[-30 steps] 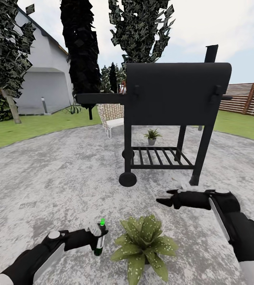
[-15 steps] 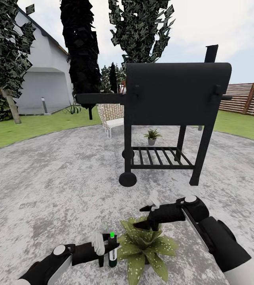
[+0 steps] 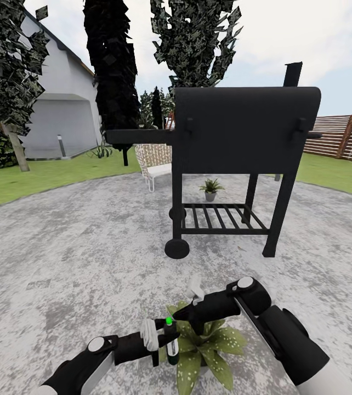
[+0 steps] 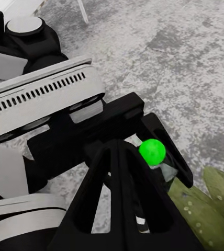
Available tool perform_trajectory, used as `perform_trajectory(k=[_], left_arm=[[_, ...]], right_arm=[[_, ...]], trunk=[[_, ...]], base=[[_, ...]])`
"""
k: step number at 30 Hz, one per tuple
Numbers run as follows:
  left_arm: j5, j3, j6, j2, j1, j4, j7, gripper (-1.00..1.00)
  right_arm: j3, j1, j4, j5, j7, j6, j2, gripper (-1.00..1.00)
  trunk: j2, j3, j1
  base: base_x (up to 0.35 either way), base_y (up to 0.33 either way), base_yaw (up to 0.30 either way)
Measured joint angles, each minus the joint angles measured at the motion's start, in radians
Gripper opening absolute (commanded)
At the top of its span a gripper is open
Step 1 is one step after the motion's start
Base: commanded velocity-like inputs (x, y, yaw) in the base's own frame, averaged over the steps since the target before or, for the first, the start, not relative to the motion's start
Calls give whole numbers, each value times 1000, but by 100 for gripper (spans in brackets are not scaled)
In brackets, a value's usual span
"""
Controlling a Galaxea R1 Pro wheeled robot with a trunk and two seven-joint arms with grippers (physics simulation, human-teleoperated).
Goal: Pick up the pesticide atomizer in the garden and spray insectifuge to fully cover both potted plants in the garden.
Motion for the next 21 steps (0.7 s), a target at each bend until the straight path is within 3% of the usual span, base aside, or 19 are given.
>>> perform_trajectory(k=[3,21], left_arm=[[1,-3,0,2,0,-60,-2,-100],[5,-5,0,1,1,-101,-98,-100]], right_arm=[[0,0,2,0,-2,0,0,-100],[-3,0,6,3,-5,-1,0,-100]], trunk=[[0,0,0],[0,0,0]], base=[[0,0,0],[0,0,0]])
